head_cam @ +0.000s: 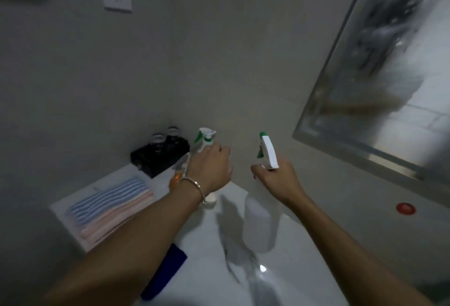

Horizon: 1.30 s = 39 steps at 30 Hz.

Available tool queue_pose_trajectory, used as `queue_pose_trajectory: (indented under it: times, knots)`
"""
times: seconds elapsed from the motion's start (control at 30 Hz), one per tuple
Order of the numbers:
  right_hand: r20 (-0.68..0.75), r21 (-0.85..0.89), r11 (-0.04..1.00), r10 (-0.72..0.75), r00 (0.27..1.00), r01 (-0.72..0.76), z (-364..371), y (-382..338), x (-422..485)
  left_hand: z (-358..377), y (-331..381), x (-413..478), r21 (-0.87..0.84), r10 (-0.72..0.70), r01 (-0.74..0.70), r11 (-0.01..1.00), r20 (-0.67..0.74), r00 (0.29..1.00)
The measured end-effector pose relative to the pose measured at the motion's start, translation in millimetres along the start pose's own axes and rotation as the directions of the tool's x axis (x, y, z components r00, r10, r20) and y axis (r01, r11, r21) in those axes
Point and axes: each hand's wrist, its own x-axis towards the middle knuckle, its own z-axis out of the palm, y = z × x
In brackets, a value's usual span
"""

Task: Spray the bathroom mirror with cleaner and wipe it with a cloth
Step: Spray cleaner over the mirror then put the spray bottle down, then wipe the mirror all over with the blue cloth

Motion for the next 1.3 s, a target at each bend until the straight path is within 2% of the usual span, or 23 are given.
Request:
queue_pose_trajectory:
  times: [0.2, 0.33, 0.43, 0.57, 0.67, 0.87, 0.97, 1.03, 1.1, 1.2, 1.23, 1.3]
  knots:
    - [0.179, 0.026, 0.999, 0.021, 0.984, -0.026, 106, 24, 8, 58, -82, -54, 0.021, -0.166, 0.165, 0.986, 0.173, 0.971]
    - [0.187, 0.013, 0.999, 0.035, 0.982, -0.038, 162, 31, 16, 79, -129, -86, 0.051, -0.196, 0.191, 0.980, 0.108, 0.975]
    - [0.183, 0.032, 0.997, 0.057, 0.981, -0.064, 190, 40, 23, 100, -157, -112, 0.139, -0.215, 0.197, 0.971, 0.134, 0.967]
    - [0.196, 0.051, 0.995, 0.074, 0.978, -0.086, 217, 53, 29, 126, -178, -145, 0.056, -0.380, 0.377, 0.924, 0.234, 0.895]
    - [0.220, 0.053, 0.993, 0.093, 0.971, -0.107, 232, 69, 26, 145, -185, -165, 0.029, -0.417, 0.426, 0.904, 0.274, 0.866]
    - [0.229, 0.156, 0.980, 0.086, 0.970, -0.124, 242, 86, 17, 179, -188, -194, 0.052, -0.479, 0.511, 0.858, 0.438, 0.760]
    - [0.228, 0.180, 0.958, 0.178, 0.957, -0.221, 241, 104, 4, 192, -193, -199, 0.023, -0.512, 0.573, 0.819, 0.479, 0.713]
    - [0.252, 0.137, 0.943, 0.262, 0.932, -0.302, 240, 116, -12, 199, -195, -199, 0.007, -0.540, 0.620, 0.785, 0.498, 0.678]
    - [0.323, 0.012, 0.936, 0.330, 0.887, -0.352, 242, 130, -28, 209, -195, -199, 0.006, -0.555, 0.646, 0.763, 0.519, 0.651]
    - [0.514, -0.265, 0.898, 0.439, 0.737, -0.351, 244, 153, -45, 221, -195, -203, 0.041, -0.568, 0.654, 0.755, 0.539, 0.622]
    - [0.562, -0.315, 0.886, 0.464, 0.685, -0.341, 246, 161, -49, 225, -194, -204, 0.058, -0.581, 0.666, 0.744, 0.547, 0.602]
    - [0.610, -0.340, 0.877, 0.481, 0.629, -0.341, 249, 171, -57, 231, -195, -207, 0.093, -0.605, 0.675, 0.732, 0.543, 0.582]
